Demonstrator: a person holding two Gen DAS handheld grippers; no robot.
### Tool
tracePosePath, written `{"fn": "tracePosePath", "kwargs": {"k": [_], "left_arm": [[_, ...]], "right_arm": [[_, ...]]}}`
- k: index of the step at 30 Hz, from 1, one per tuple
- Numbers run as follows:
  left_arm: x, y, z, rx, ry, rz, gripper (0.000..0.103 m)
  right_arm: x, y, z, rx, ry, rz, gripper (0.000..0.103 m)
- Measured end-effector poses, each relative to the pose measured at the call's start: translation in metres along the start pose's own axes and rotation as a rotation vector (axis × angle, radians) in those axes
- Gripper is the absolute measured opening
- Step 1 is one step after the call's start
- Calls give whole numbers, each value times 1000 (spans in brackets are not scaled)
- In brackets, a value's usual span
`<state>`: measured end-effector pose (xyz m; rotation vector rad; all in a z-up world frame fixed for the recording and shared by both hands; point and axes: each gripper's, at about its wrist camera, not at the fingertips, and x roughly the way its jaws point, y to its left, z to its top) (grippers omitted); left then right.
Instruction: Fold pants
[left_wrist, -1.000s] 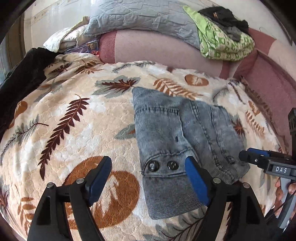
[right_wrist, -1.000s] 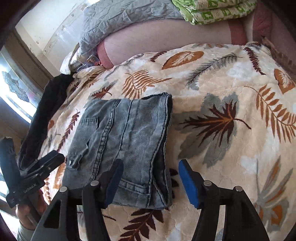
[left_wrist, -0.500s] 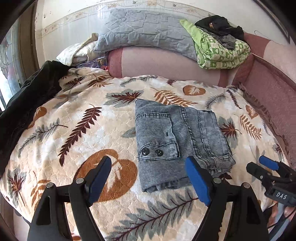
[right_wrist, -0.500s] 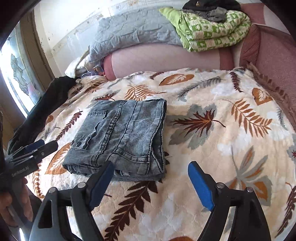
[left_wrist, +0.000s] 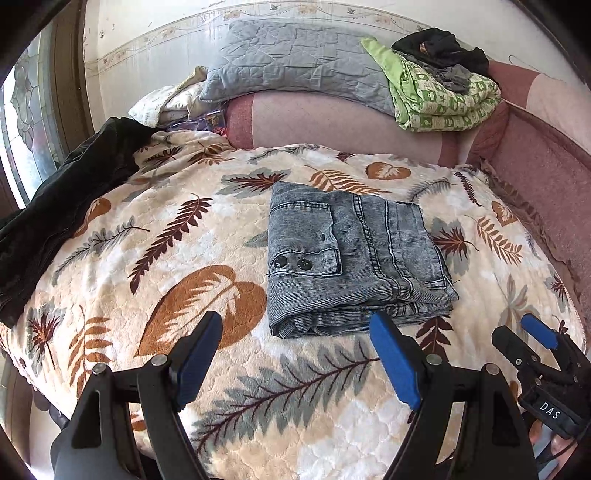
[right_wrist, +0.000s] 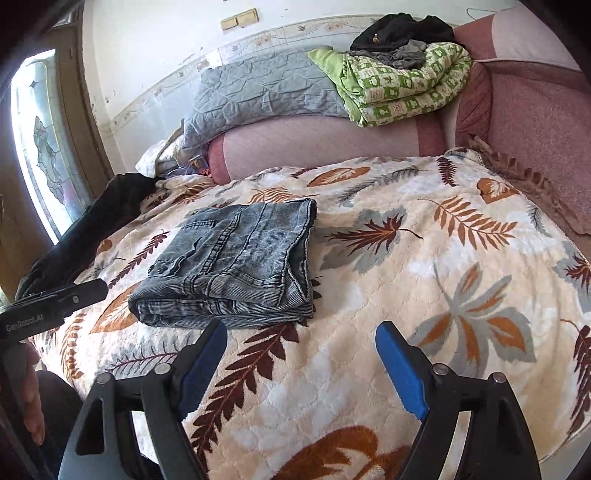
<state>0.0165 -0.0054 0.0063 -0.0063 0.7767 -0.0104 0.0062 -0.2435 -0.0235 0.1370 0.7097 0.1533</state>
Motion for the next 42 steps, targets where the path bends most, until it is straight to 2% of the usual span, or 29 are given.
{"fn": "tracePosePath", "kwargs": {"k": [5,11,14,20,27,29,31,42], "left_arm": [[-16,-4,-9,-9,-61,-17,83],[-21,-15,-9,1,-49,-6,83],[-23,-16,-11,-15,-54,-3,83],[-26,-18,-13,-11,-58,2,83],[-26,-19,-11,-13,-55,7,83],[-24,-18,-11,-20,-47,6,84],[-22,-16,-11,-32,-33,10,90],[-20,-17,-6,-38,-38,-15,91]], "right_arm": [[-15,2,1,-33,-77,-22,95],[-36,-1,4,-41,-178,-54,97],[-42,-3,5,-45,-209,-65,103],[-31,-7,3,-33,-141,-67,103],[-4,5,-10,-84,23,-15,103],[-4,11,-12,-111,14,-17,103],[-7,14,-13,-125,0,-12,103],[-3,15,-11,-129,0,-18,103]]}}
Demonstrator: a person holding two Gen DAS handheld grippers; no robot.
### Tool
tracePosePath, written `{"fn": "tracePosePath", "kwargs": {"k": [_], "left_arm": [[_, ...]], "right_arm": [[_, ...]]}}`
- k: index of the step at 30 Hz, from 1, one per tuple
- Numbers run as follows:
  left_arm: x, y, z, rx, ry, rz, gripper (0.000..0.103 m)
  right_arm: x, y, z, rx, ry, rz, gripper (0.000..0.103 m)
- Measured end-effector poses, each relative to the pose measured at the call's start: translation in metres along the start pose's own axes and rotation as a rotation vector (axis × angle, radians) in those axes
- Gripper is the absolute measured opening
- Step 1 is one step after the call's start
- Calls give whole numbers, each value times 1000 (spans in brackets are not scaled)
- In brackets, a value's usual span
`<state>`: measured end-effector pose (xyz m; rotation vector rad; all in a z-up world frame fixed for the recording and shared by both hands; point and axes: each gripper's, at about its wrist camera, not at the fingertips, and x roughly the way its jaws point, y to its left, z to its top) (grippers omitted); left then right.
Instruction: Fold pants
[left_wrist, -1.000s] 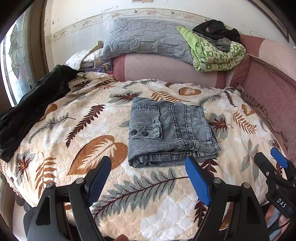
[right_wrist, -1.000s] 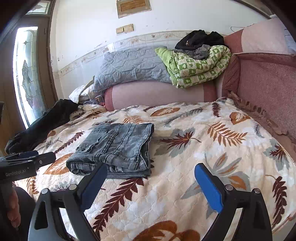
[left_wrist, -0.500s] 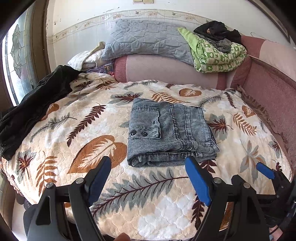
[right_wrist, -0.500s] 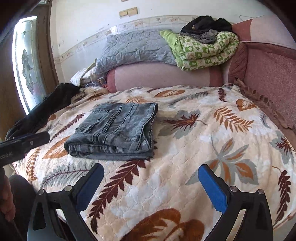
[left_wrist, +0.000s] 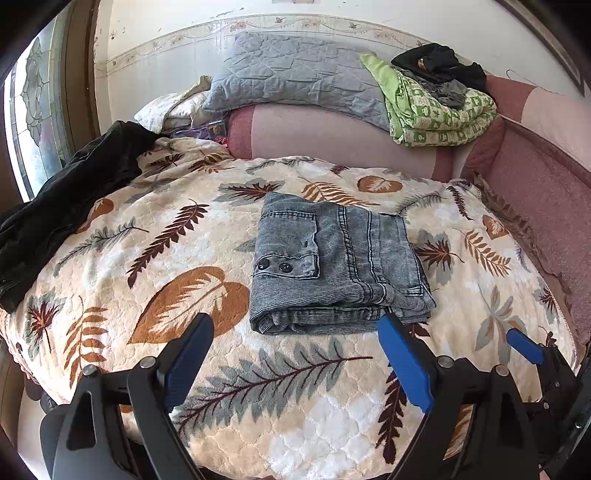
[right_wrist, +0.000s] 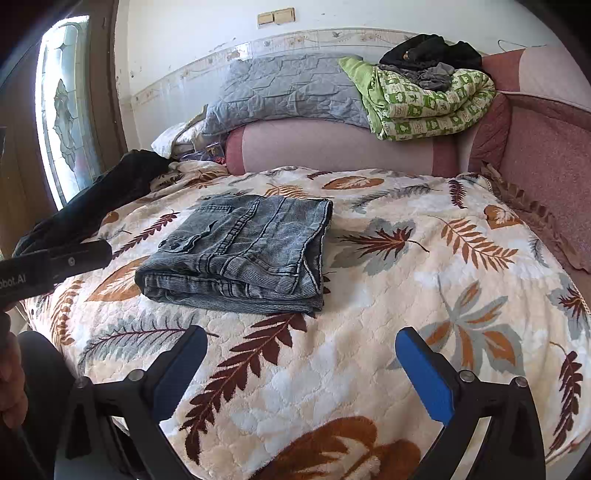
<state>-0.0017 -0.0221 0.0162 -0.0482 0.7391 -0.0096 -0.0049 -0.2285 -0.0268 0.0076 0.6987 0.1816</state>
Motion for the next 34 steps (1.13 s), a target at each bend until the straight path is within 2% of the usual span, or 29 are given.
{"fn": "tracePosePath", "kwargs": {"k": [14,16,18,27,31,34], "left_arm": [[9,-3,5,8,12,-27,91],[10,-3,6,8,12,-44,92],[12,-3,8,13,15,-79,98],[15,-3,18,-8,-13,-115,99],[16,0,19,-14,-36,-86,101],[21,4,20,-26,-23,-79,102]], "right_arm": [[6,7,3,-18,3,1,103],[7,8,3,-21,3,3,103],[8,9,4,-21,5,4,103],[14,8,4,-15,18,2,103],[16,9,4,-16,23,1,103],[17,10,3,-19,30,1,103]]}}
